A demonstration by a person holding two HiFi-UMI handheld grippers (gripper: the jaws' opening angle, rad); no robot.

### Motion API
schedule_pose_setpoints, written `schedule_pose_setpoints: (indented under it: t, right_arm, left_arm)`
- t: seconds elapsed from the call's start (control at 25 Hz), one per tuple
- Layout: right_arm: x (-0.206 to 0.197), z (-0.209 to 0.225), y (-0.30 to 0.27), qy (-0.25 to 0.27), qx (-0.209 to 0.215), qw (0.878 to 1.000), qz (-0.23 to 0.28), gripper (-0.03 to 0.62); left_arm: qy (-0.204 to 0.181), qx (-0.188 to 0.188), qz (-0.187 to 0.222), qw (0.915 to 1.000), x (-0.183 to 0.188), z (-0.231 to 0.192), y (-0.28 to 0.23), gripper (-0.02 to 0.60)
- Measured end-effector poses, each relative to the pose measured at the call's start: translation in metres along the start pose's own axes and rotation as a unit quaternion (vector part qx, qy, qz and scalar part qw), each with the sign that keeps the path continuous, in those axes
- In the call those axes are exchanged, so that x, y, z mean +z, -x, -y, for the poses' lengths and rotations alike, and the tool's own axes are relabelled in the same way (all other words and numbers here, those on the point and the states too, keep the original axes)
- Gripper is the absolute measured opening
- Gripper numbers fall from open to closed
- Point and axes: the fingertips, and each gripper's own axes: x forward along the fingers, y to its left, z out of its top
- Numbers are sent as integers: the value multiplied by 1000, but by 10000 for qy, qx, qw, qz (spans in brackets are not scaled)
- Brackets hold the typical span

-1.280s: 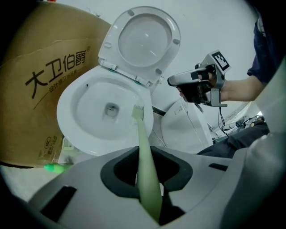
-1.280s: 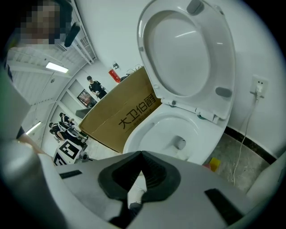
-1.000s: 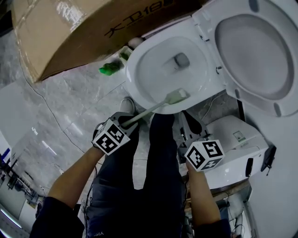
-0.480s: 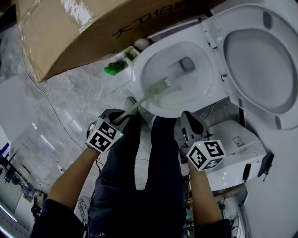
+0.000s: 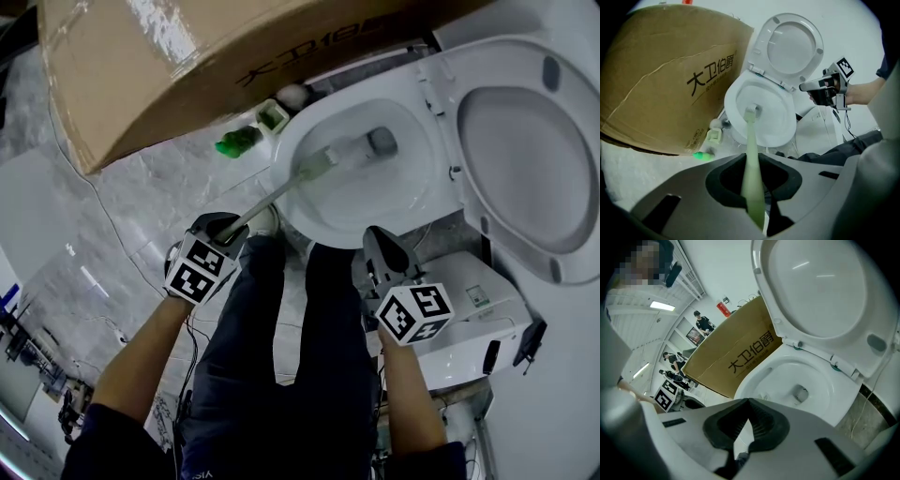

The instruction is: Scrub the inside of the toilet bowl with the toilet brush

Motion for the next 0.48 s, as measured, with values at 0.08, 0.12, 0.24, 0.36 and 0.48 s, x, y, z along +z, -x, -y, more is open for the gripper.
schedule_pose_setpoints:
  t: [0.08, 0.12, 0.24, 0.36, 0.48]
  right_arm:
    - [3, 1, -2, 5, 7, 10000, -9, 5]
    - [4, 2, -3, 0, 6, 10000, -13, 5]
    - [6, 6, -4, -40, -11, 10000, -25, 5]
    - [9, 13, -2, -80, -38, 10000, -22, 5]
    - [12, 22, 0, -123, -72, 9999, -6, 5]
  left_arm:
    - [11, 40, 16, 10000, 5, -4, 0, 94]
    - [16, 57, 24, 10000, 8, -6, -1, 94]
    - [38, 109, 61, 9999, 19, -12, -3, 94]
    - [52, 163, 124, 9998, 32, -18, -5, 94]
    - [33, 210, 176, 9996, 47, -22, -7, 95]
